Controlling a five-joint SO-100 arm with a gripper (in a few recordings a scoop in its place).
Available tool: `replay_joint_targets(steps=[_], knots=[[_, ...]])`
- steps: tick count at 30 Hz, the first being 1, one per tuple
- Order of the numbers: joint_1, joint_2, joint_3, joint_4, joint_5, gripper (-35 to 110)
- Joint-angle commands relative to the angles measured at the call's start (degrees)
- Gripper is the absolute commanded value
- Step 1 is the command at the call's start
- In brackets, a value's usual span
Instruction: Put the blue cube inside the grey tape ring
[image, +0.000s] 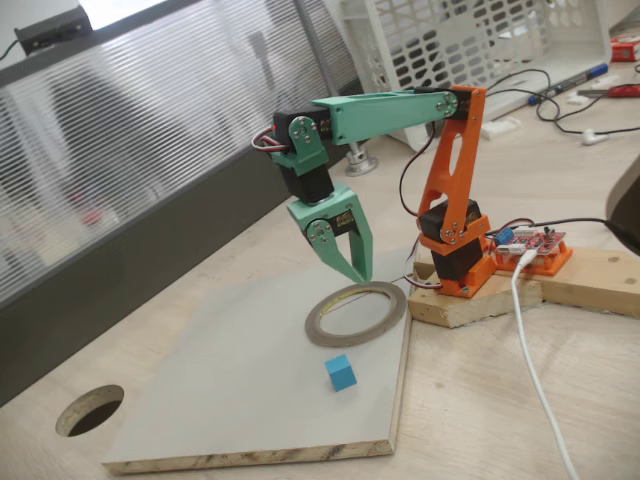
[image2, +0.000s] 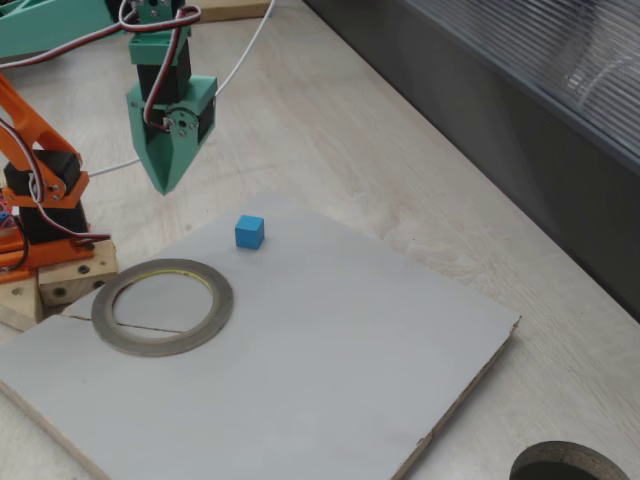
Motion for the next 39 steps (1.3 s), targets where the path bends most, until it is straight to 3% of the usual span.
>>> replay_joint_targets(steps=[1,24,27,31,39], knots=[[-1.5,0.9,-0.5,0.4,0.3,3],[-2.0,-2.6,-1.2,0.3,-0.4,3],[-5.7,-3.0,-1.3,0.0,-0.4,3],[-11.3,-3.6,-1.2,-5.3,-0.3,3],[-11.2,-3.6,-0.6,-12.0,-0.2,3]])
